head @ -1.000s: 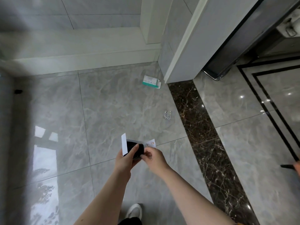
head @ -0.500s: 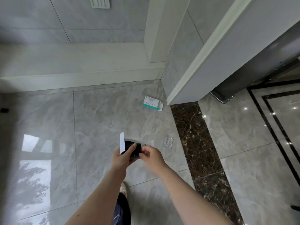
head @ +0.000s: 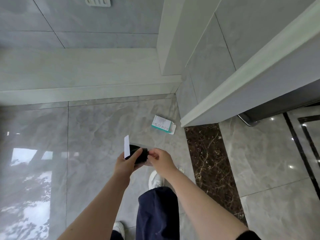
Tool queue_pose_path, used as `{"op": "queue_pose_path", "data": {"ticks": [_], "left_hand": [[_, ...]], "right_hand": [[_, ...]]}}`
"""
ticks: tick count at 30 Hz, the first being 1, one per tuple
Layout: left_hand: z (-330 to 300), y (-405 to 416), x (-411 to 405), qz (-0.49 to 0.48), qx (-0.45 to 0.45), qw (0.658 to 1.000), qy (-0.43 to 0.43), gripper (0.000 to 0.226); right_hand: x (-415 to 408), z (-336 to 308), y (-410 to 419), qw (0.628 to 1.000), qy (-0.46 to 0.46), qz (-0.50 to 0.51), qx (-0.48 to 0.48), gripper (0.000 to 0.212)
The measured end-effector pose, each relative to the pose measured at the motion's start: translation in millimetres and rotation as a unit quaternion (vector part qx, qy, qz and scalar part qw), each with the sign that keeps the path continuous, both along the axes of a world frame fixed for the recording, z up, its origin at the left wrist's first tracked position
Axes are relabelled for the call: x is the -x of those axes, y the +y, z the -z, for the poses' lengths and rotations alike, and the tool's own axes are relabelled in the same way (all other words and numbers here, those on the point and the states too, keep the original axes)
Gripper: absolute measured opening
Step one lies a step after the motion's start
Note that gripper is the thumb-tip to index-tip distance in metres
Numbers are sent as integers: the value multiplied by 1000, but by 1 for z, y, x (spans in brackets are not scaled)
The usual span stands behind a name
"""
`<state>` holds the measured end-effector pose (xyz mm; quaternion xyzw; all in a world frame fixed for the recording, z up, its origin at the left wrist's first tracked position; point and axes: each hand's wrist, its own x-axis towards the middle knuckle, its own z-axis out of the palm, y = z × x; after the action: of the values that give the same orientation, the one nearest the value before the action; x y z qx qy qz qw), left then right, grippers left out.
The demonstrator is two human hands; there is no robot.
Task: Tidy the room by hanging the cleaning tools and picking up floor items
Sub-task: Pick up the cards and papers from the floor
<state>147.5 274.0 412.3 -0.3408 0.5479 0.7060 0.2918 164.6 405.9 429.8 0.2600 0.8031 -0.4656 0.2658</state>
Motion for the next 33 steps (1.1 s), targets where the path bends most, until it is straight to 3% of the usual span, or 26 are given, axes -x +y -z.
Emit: {"op": "queue_pose_path", "data": {"ticks": [9,16,23,29,33], "left_hand": [[66,52,67,-11,42,999,19,9],[142,57,102,3,86,996,10,38],[249,81,150,60,108,992,19,42],[329,94,211,99,53,993,31,27],[372,102,236,162,28,986,26,30]], "right_hand": [[67,68,55,999,-18,-8,39,19],[93,144,73,997,-59,38,40,19],[128,255,94,990,-57,115,-50,19],[178,349,130,971,-79,182,-132,33],[194,394,140,946,-98,222,-214,45]]}}
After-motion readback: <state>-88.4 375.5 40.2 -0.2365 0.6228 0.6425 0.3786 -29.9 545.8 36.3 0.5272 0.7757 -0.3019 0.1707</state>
